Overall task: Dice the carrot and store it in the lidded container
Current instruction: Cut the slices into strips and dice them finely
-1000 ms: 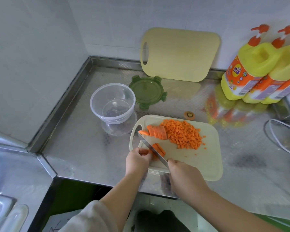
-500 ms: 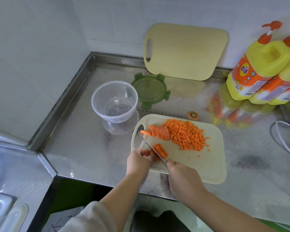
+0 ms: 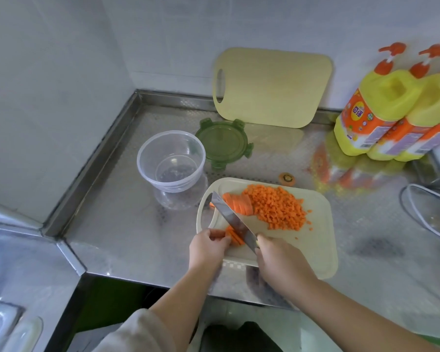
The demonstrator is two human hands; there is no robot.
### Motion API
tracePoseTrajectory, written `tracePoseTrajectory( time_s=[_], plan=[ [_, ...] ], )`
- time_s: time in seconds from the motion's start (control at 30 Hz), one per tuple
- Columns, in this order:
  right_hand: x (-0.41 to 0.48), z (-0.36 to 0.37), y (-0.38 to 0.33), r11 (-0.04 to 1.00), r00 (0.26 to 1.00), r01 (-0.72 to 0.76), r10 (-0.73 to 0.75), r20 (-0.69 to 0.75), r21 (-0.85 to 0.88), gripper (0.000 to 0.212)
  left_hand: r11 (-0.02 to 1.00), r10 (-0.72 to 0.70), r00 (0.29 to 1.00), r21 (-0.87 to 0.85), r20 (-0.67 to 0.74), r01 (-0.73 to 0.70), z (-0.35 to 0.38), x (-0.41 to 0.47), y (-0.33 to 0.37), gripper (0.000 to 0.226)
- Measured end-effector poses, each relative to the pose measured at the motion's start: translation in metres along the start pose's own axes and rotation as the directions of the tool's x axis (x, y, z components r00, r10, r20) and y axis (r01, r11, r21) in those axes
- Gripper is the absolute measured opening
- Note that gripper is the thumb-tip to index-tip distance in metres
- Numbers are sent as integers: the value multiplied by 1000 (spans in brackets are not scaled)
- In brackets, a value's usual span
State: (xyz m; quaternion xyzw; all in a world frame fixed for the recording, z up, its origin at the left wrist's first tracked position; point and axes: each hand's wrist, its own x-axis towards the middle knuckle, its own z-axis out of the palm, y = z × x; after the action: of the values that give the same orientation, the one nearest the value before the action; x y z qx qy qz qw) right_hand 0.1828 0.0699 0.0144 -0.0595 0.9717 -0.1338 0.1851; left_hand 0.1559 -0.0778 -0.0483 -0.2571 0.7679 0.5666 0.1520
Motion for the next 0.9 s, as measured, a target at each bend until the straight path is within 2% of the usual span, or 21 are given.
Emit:
tracePoseTrajectory(
  time_s=[0.13, 0.43, 0.9],
  plan=[
    [-9, -8, 1, 1000, 999, 13, -14, -44, -23, 7, 999, -23, 1000, -42, 11, 23, -2, 1, 0, 15],
    [-18, 1, -12, 995, 1000, 18, -16, 25, -94, 14, 999, -37, 999, -26, -16, 37, 1, 1, -7, 8],
    [-16, 10, -17, 995, 1000, 9, -6, 26, -104, 22, 994, -70, 998, -88, 2, 70, 3, 2, -4, 6]
  ],
)
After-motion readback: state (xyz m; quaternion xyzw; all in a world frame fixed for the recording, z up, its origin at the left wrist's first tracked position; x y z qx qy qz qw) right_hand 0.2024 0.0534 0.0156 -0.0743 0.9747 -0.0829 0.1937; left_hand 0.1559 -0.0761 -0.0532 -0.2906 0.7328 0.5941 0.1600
